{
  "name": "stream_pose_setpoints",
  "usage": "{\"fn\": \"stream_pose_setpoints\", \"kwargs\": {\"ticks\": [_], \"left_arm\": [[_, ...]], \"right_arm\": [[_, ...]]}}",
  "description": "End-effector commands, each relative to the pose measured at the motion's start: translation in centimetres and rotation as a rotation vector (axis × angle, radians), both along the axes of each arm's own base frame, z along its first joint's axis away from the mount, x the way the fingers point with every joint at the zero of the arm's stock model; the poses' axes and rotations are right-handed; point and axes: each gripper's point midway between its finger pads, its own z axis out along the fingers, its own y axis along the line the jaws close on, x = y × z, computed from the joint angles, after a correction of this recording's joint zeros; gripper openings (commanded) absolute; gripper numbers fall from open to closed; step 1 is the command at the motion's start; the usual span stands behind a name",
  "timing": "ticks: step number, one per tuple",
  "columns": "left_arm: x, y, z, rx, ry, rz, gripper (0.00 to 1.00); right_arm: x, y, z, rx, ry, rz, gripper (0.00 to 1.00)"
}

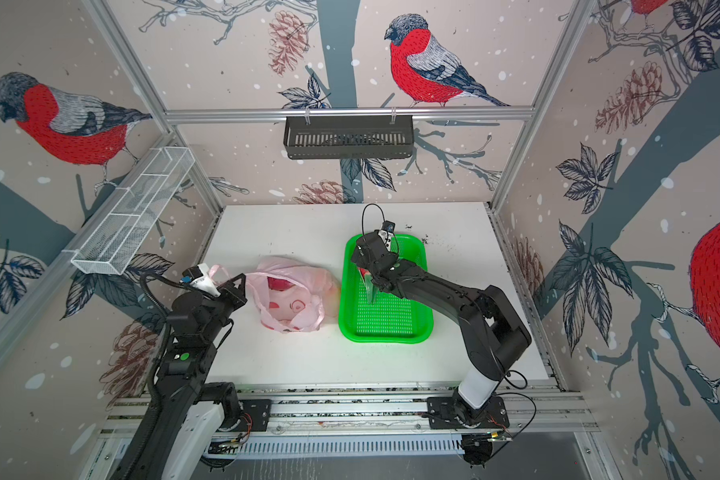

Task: Untie the knot of the plastic bag and take out the fruit
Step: 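Lower the dragon fruit into the green basket and open the right gripper, then move the open right gripper back over the pink bag opening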

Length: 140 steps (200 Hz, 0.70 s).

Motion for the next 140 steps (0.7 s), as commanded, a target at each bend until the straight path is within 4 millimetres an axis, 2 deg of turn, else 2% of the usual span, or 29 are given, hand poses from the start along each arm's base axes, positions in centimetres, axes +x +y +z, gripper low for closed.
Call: {"fn": "stream_pose_setpoints", "kwargs": {"ticks": [1,34,67,87,126,140], "left_arm": [[0.1,-0.3,0.8,0.016,-0.028,-0.022,0.00],[0.3,-0.6,0.3,0.026,-0.005,-0.043,0.00],[0.5,-0.9,-0.2,0.030,0.018,-0.062,0.00],[0.4,-0.9,-0.5,0.031,0.030,-0.065,0.00],[0.1,-1.0,-0.7,0.034,0.044,-0.069,0.00],[-0.1,-0.9,-0.8,0.032,0.046,-0.066,0.00]], "right_arm": [[-0.9,0.0,2.4,-0.084,-0.047,0.043,0.90],[-2.9,3.2,7.0,-0.184,-0.138,0.180,0.88],[-5.6,8.9,10.8,-0.238,-0.222,0.366,0.82],[-8.1,12.9,12.7,-0.250,-0.262,0.491,0.77],[-14.2,19.9,13.5,-0.250,-0.301,0.738,0.64],[-15.7,21.6,13.2,-0.248,-0.293,0.792,0.58]]}}
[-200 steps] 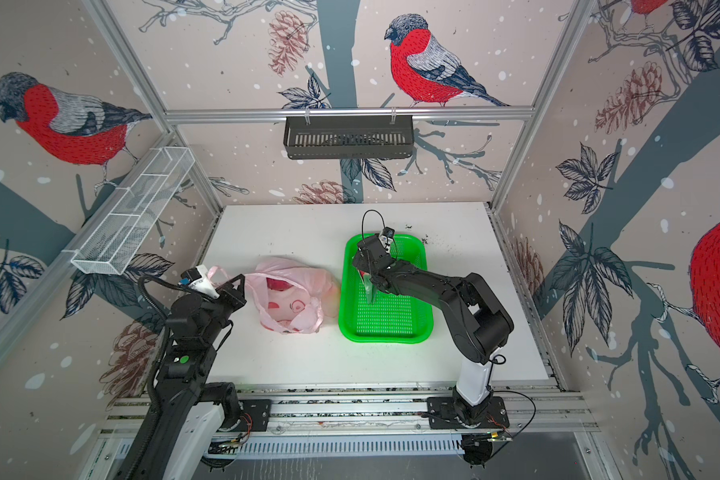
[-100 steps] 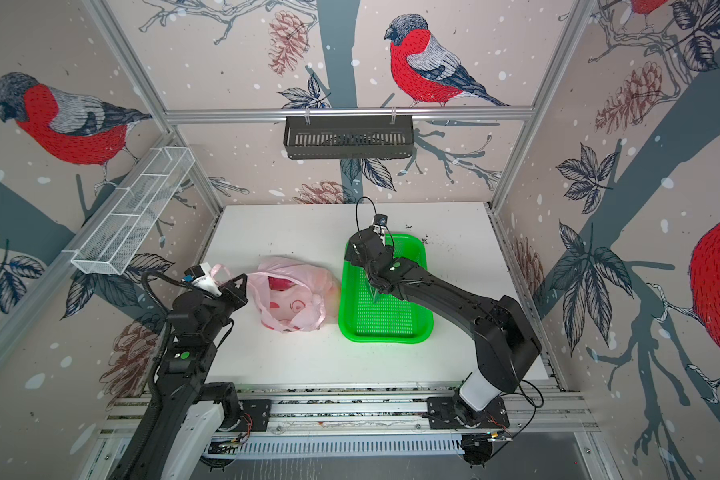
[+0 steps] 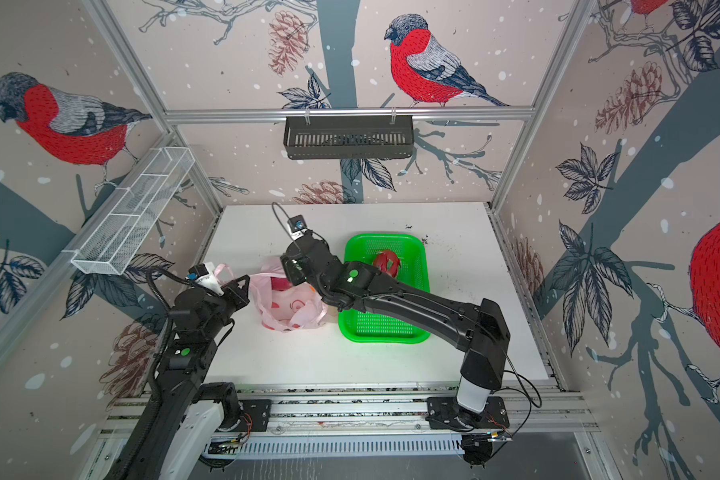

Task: Untie the knot of the plastic bag and take out the fruit
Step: 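Move the open right gripper back over the pink bag opening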

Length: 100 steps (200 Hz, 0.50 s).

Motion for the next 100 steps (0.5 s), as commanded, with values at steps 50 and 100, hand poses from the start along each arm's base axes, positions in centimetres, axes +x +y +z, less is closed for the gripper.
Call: {"fn": "stream_pose_setpoints", "kwargs": {"ticks": [50,100], "left_arm": [[-0.9,0.0,-0.2,-0.018,-0.005,0.009,0.00],[-1.7,-0.3,-0.4,-0.063,-0.015,0.000,0.00]], "right_arm": [[-4.5,4.7,-6.2,-0.124,0.170,0.181,0.35],[-5.4,4.4,-14.5,-0.270,0.325,0.137,0.31]]}}
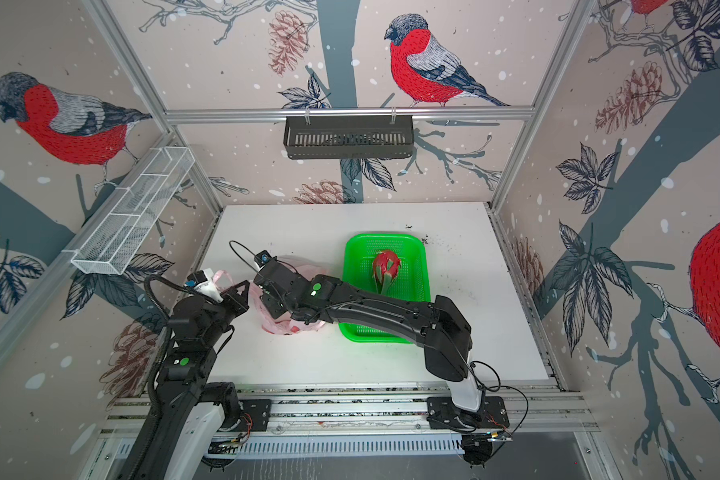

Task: Untie the knot of the plastic bag and take out the fruit
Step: 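Move the open right gripper back over the pink bag opening, then push the right gripper down into the pink bag toward the orange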

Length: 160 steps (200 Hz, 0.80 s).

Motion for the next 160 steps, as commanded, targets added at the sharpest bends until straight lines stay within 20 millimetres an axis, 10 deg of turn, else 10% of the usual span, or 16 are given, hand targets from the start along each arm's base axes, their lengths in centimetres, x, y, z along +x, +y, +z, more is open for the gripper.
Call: {"fn": "stream_pose_setpoints", "kwargs": {"ticks": [1,100,160], "left_arm": [[-0.2,-0.3,0.3,-0.035,-0.013,-0.009,0.00],[-1.5,-0.8,-0.6,-0.092,-0.016,-0.021,0.00],[-2.2,-0.7,-0.4,-0.102,-0.031,-0.013,0.00]], "right_arm": [[-0.5,-0.8,-3.6,-0.080,0.084,-0.038,0.31],[-4.7,-5.1,-14.0,-0.266,0.274,-0.089,0.28],[-1.4,-6.7,-9.9,-0.248,0.113,-0.267,0.30]]}}
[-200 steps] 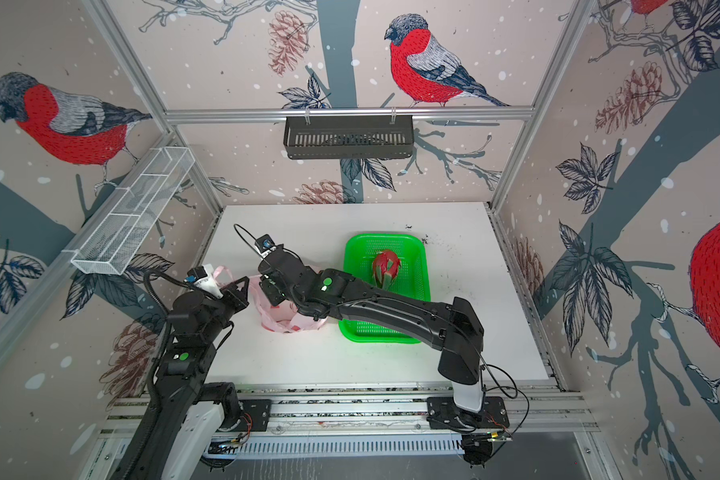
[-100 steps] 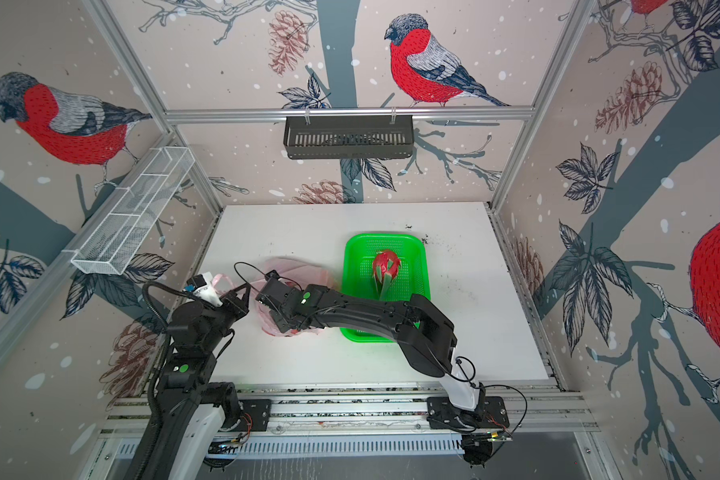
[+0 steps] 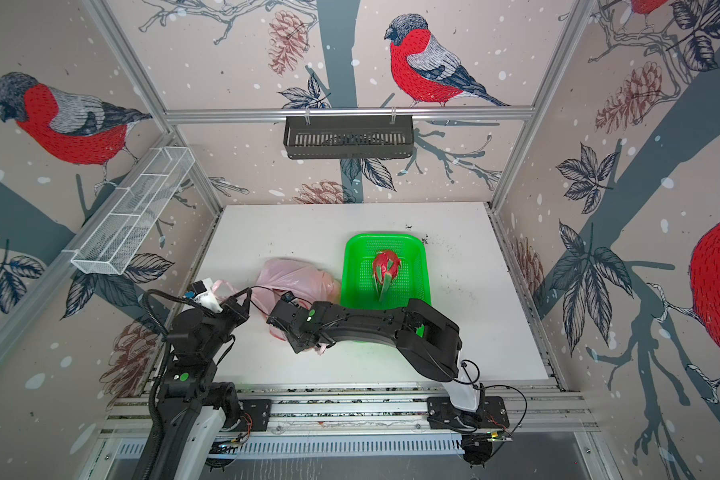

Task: Untie the knot of the plastic bag and take out the fruit
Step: 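Push the right gripper down into the pink bag toward the orange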

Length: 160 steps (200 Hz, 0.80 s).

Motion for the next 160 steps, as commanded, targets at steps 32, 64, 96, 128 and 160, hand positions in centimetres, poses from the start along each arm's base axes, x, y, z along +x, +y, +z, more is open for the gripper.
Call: {"fn": "stream_pose_setpoints", "kwargs": {"ticks": [32,64,96,128,160], "left_arm": [[-1.0,-0.1,0.3,-0.046,-0.010,0.004,0.00],[-2.0,-0.2,0.2,-0.052,-0.005,0.004,0.00],[-2.2,-0.3,0.0,-0.053,0.004,0.000,0.00],[-2.2,-0.1,0.0,-0.047,0.005,0.009,0.00],[-2.2,0.0,0.0,-0.061,-0.001,0.020,0.00]], "right_arm": [[4.6,-0.3,4.0,0.058,-0.169,-0.202,0.33],[6.0,1.6,4.6,0.122,-0.194,-0.195,0.36],[7.1,3.3,4.8,0.123,-0.248,-0.104,0.37],[8.4,3.3,4.6,0.103,-0.269,-0.070,0.41],[9.8,2.9,4.0,0.077,-0.281,-0.125,0.51]]}}
